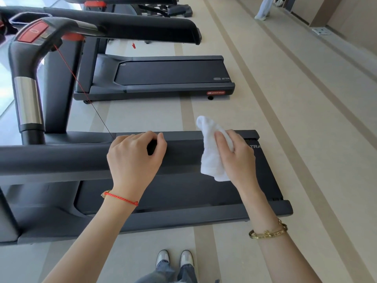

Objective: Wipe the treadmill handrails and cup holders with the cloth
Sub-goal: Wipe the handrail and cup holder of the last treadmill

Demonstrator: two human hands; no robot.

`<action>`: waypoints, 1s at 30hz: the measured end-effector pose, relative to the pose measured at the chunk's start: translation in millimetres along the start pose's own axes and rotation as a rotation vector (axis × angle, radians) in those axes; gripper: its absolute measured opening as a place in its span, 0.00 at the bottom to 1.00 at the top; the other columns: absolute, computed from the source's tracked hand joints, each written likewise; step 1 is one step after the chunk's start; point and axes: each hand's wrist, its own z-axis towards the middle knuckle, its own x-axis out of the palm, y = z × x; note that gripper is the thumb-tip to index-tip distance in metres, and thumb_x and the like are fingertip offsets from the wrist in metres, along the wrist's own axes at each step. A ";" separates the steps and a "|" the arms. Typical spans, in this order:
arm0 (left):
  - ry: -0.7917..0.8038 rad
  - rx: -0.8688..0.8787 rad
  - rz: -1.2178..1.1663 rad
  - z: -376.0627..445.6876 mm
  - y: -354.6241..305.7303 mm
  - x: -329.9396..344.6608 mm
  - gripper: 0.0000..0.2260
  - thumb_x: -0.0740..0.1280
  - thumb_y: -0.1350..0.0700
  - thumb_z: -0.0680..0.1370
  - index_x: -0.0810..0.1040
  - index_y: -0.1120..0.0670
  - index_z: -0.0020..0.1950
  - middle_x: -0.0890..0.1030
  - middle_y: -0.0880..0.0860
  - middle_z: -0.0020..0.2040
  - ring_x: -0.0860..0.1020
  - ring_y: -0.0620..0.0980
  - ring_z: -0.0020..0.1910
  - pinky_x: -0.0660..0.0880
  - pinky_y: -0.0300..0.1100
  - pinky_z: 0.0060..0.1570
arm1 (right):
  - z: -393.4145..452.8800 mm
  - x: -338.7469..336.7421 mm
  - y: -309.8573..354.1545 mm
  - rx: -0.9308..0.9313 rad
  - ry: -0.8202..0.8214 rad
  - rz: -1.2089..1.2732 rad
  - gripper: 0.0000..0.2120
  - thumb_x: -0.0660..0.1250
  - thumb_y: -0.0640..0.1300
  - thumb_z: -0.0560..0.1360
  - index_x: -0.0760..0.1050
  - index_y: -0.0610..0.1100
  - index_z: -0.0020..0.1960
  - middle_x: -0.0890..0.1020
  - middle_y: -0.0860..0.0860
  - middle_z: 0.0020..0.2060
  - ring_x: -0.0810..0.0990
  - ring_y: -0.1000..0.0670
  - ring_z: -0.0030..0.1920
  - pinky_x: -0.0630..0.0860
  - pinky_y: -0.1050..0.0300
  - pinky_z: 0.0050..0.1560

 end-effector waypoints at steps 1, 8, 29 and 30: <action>-0.006 -0.003 0.002 -0.3 0.1 0.7 0.17 0.63 0.50 0.79 0.73 0.50 0.30 0.62 0.43 0.24 0.64 0.48 0.26 0.53 0.38 0.32 | 7.0 -1.3 2.2 0.022 0.053 -0.038 0.17 0.58 0.58 0.79 0.72 0.48 0.40 0.78 0.52 0.36 0.77 0.49 0.40 0.71 0.52 0.39; -0.007 0.002 0.014 -1.4 2.0 2.3 0.18 0.61 0.49 0.80 0.75 0.51 0.30 0.67 0.46 0.23 0.67 0.50 0.25 0.56 0.39 0.34 | 27.7 -7.2 17.4 0.073 0.249 -0.213 0.20 0.56 0.60 0.77 0.78 0.48 0.41 0.81 0.52 0.36 0.79 0.48 0.40 0.75 0.52 0.41; 0.137 0.013 -0.074 6.0 42.5 -31.8 0.11 0.65 0.57 0.80 0.81 0.56 0.39 0.84 0.49 0.38 0.81 0.52 0.41 0.73 0.45 0.53 | -2.4 43.2 50.8 -0.517 -0.042 -0.654 0.24 0.49 0.58 0.79 0.76 0.47 0.40 0.78 0.52 0.33 0.74 0.48 0.35 0.71 0.52 0.42; 0.112 -0.004 -0.068 6.8 52.6 -37.1 0.10 0.65 0.58 0.80 0.82 0.56 0.41 0.85 0.49 0.42 0.82 0.51 0.45 0.73 0.46 0.55 | -5.3 50.5 57.0 -0.525 -0.037 -0.664 0.24 0.48 0.59 0.80 0.76 0.47 0.40 0.78 0.52 0.33 0.74 0.48 0.36 0.71 0.52 0.43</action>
